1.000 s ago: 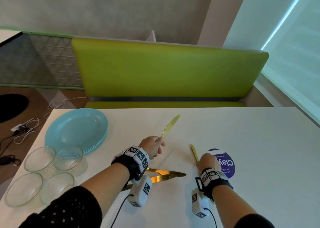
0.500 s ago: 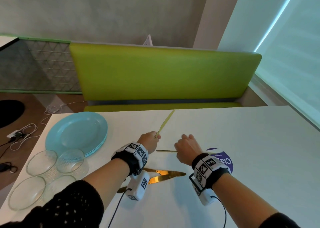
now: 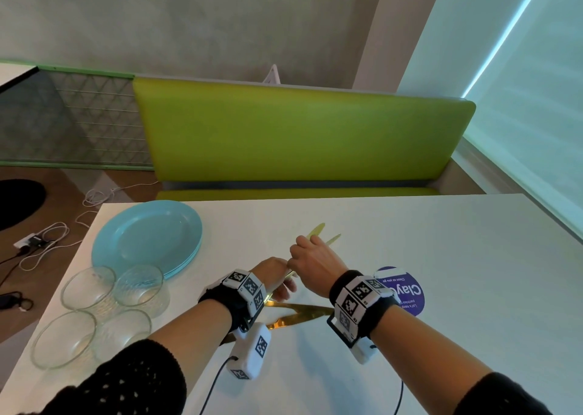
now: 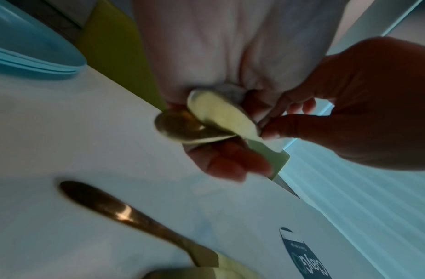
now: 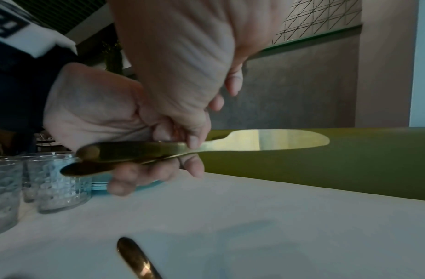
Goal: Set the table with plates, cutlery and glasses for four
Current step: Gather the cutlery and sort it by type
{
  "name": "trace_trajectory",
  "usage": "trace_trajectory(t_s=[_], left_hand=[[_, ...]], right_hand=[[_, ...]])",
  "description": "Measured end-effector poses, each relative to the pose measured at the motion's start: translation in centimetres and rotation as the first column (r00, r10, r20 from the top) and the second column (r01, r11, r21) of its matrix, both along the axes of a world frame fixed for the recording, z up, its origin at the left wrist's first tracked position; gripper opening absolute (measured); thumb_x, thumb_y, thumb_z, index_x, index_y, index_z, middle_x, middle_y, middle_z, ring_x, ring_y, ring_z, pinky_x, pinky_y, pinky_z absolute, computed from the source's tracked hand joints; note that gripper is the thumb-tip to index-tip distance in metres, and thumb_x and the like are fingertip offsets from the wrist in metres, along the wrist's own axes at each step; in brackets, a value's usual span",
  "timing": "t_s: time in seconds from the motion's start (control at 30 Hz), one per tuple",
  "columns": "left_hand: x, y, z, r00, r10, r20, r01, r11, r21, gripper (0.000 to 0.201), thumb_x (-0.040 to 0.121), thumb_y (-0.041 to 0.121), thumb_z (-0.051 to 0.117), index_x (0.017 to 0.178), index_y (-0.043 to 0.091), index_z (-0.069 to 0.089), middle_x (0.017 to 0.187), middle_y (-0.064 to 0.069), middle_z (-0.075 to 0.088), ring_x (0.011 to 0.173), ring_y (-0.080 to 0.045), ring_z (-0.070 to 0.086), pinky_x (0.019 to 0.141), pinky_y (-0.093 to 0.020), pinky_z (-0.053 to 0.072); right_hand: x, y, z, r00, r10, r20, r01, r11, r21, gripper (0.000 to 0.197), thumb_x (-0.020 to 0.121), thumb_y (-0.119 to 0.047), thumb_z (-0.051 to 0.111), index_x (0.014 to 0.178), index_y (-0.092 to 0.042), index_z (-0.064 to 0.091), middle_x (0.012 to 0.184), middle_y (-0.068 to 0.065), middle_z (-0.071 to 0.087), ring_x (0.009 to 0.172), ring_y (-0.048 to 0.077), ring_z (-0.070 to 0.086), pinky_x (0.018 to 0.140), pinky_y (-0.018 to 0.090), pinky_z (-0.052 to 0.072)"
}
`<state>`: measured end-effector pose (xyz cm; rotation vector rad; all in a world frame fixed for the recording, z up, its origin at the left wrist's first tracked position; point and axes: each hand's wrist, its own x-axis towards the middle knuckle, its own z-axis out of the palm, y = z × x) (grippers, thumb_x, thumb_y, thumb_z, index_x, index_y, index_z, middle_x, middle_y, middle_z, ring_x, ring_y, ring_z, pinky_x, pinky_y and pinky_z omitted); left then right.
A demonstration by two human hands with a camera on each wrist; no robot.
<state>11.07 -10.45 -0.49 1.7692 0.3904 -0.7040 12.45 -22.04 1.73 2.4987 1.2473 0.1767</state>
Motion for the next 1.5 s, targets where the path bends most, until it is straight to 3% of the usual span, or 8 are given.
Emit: trace_trajectory(t_s=[0.27, 0.43, 0.67, 0.93, 1.13, 1.3, 1.4, 1.5], left_hand=[[-1.0, 2.1, -0.3, 0.996, -0.009, -0.084, 0.005, 0.999, -0.04, 0.025, 0.091, 0.021, 0.035, 0.076, 0.011, 0.052, 0.052, 0.001, 0.033, 0.037, -0.01, 0.023, 0.043, -0.02, 0.019], [-2.1, 3.7, -0.7, 0.997, -0.008, -0.076, 0.007, 1.0, -0.02, 0.025, 0.094, 0.029, 0.034, 0.088, 0.012, 0.051, 0.054, 0.002, 0.029, 0.041, -0.009, 0.019, 0.04, -0.017, 0.018], [-3.4, 6.5, -0.6, 0.994, 0.093, 0.055, -0.09, 0.994, -0.059, 0.032, 0.099, 0.008, 0.024, 0.076, 0.019, 0.043, 0.062, 0.001, 0.033, 0.047, -0.014, 0.027, 0.04, -0.016, 0.025], [-5.1, 10.2, -2.3, 0.987, 0.074, 0.144, -0.073, 0.997, -0.009, 0.03, 0.1, 0.016, 0.027, 0.081, 0.018, 0.05, 0.07, -0.001, 0.044, 0.05, -0.012, 0.036, 0.05, -0.022, 0.038], [-6.3, 11.5, -2.6, 0.989, 0.023, 0.146, -0.022, 1.0, -0.005, 0.023, 0.101, 0.014, 0.028, 0.095, 0.012, 0.05, 0.073, 0.0, 0.046, 0.058, -0.011, 0.04, 0.056, -0.021, 0.041], [-6.9, 11.6, -2.7, 0.988, -0.004, 0.153, 0.006, 1.0, -0.01, 0.023, 0.101, 0.014, 0.028, 0.093, 0.012, 0.049, 0.074, 0.0, 0.049, 0.063, -0.011, 0.044, 0.059, -0.021, 0.043], [-7.0, 11.3, -2.4, 0.987, -0.01, 0.158, 0.014, 1.0, -0.022, 0.025, 0.101, 0.015, 0.028, 0.089, 0.014, 0.05, 0.074, -0.001, 0.05, 0.062, -0.011, 0.045, 0.059, -0.022, 0.045], [-7.1, 11.0, -2.0, 0.987, -0.008, 0.162, 0.016, 0.999, -0.045, 0.024, 0.101, 0.014, 0.028, 0.089, 0.012, 0.049, 0.074, -0.002, 0.051, 0.061, -0.012, 0.046, 0.058, -0.022, 0.045]], right_hand=[[-1.0, 1.4, 0.0, 1.0, -0.019, 0.017, 0.017, 0.992, 0.126, 0.022, 0.043, -0.029, 0.086, 0.051, -0.025, 0.067, 0.055, -0.01, 0.057, 0.057, 0.011, 0.057, 0.051, 0.022, 0.046], [-1.5, 1.8, -0.9, 0.944, -0.284, -0.166, 0.327, 0.858, 0.397, 0.014, 0.063, -0.023, 0.083, 0.072, -0.019, 0.073, 0.071, -0.003, 0.068, 0.073, 0.018, 0.065, 0.063, 0.025, 0.051], [-6.1, 3.7, -5.1, 0.276, -0.701, -0.658, 0.888, 0.447, -0.105, 0.038, 0.092, -0.037, 0.054, 0.117, -0.009, 0.059, 0.119, 0.008, 0.063, 0.109, 0.023, 0.062, 0.085, 0.029, 0.05], [-8.3, 7.5, -8.1, -0.044, -0.654, -0.755, 0.967, 0.163, -0.197, 0.052, 0.097, -0.045, 0.039, 0.123, -0.003, 0.056, 0.129, 0.013, 0.058, 0.119, 0.026, 0.056, 0.096, 0.032, 0.044], [-9.4, 7.3, -7.7, -0.13, -0.624, -0.77, 0.984, 0.017, -0.179, 0.038, 0.094, -0.034, 0.05, 0.117, -0.006, 0.062, 0.123, 0.01, 0.062, 0.114, 0.025, 0.059, 0.086, 0.026, 0.047], [-10.2, 6.4, -6.9, -0.209, -0.519, -0.829, 0.971, -0.006, -0.241, 0.039, 0.094, -0.011, 0.049, 0.132, -0.003, 0.05, 0.135, 0.013, 0.052, 0.124, 0.024, 0.053, 0.048, 0.006, 0.042], [-11.0, 6.4, -7.5, -0.254, -0.511, -0.821, 0.967, -0.121, -0.224, 0.037, 0.094, -0.019, 0.046, 0.126, -0.001, 0.054, 0.13, 0.017, 0.056, 0.12, 0.029, 0.055, 0.09, 0.024, 0.049], [-12.4, 6.0, -8.4, -0.189, -0.604, -0.774, 0.982, -0.107, -0.157, 0.036, 0.095, -0.019, 0.045, 0.125, -0.002, 0.055, 0.129, 0.015, 0.056, 0.12, 0.03, 0.055, 0.097, 0.033, 0.045]])
